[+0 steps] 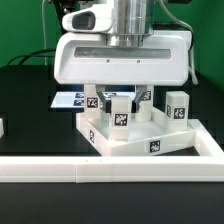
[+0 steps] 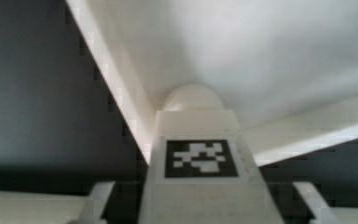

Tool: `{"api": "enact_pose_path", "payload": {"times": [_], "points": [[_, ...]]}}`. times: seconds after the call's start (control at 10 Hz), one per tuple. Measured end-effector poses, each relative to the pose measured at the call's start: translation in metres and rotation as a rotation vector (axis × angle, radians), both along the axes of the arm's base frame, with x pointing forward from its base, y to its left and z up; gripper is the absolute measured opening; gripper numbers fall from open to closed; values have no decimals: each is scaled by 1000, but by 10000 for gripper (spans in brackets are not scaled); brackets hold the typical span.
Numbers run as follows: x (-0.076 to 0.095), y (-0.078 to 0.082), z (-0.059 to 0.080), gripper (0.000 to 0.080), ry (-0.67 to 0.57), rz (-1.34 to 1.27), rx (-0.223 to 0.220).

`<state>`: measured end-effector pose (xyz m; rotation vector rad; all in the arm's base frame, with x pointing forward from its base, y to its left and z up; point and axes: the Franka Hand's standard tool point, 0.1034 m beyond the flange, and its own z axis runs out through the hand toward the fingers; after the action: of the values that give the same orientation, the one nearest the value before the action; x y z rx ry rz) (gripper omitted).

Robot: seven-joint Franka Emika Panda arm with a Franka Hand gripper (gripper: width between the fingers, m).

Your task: Assemble square table

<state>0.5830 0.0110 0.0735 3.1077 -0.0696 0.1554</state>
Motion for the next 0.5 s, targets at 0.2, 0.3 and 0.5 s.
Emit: {"api": "enact_pose_path", "payload": {"times": [0.2,0.3,0.5], "points": [[0,1,0,288,-22,-257,30],[0,3,-1,290,-31,-352,40],[0,2,-1,290,-42,-518,70]]}}
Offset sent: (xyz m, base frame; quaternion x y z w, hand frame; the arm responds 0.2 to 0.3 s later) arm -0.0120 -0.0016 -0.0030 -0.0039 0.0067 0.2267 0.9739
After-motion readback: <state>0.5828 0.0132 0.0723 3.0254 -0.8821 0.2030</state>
